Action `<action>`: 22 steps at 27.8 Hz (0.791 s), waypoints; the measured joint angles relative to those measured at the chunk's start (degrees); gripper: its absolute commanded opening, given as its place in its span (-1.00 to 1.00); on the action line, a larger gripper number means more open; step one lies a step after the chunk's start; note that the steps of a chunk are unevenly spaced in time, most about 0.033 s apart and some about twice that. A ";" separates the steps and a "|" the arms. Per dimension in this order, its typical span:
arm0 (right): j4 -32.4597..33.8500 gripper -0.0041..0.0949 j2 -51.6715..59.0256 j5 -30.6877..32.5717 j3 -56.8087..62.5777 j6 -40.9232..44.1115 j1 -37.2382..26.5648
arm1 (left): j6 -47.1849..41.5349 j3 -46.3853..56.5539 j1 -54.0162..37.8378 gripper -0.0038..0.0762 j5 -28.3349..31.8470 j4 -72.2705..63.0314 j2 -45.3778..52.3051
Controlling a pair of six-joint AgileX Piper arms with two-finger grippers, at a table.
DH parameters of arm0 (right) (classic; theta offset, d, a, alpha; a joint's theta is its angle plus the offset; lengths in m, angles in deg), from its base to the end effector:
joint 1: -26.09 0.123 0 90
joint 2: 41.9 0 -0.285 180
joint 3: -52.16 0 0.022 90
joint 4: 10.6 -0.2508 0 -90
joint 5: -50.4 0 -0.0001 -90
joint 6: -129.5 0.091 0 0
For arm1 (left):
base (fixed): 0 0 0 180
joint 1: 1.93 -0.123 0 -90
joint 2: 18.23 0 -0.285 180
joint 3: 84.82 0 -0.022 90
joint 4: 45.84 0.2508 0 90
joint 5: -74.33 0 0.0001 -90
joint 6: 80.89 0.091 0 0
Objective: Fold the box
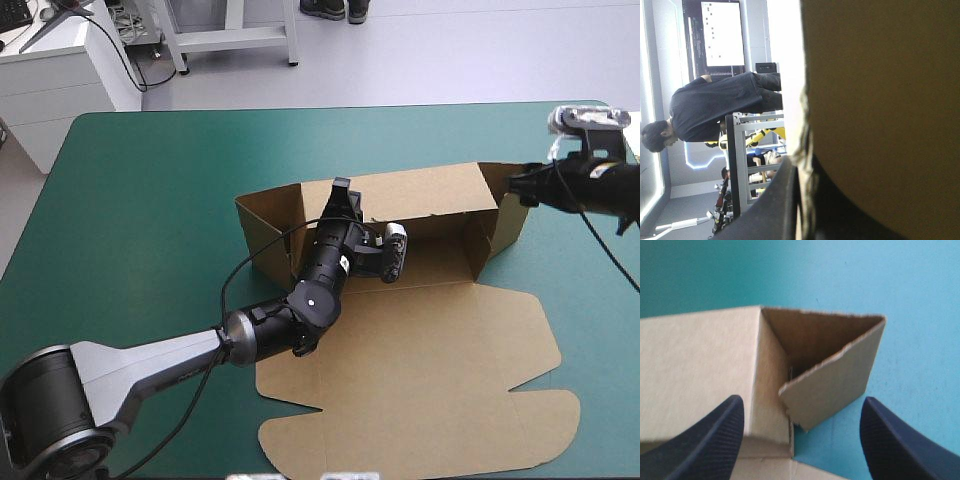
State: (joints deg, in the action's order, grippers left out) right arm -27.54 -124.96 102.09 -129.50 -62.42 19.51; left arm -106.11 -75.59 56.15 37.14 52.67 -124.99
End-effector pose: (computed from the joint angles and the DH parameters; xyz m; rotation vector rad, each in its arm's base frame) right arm 0.2767 -0.0110 0.4060 -0.0114 2.2852 0.1944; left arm 0.2503 -0.2988 0.2814 1.5483 1.1427 0.8139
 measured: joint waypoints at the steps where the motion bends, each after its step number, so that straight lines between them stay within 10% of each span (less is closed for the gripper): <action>1: 0.22 0.31 -5.00 0.00 -5.10 0.19 0.00 | 0.00 0.00 0.58 -0.92 -0.71 -0.31 -0.06; 11: 6.22 0.31 -27.44 9.47 -31.83 1.73 0.00 | 0.00 0.00 1.03 -0.92 -2.63 -0.16 -0.85; 22: 6.80 0.30 -36.22 10.66 -35.59 0.20 0.00 | -1.74 0.00 1.03 -0.92 -3.02 0.03 -0.96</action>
State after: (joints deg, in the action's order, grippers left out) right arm -20.74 -161.17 112.75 -165.09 -62.22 19.51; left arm -107.85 -75.59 57.19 34.12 52.70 -125.94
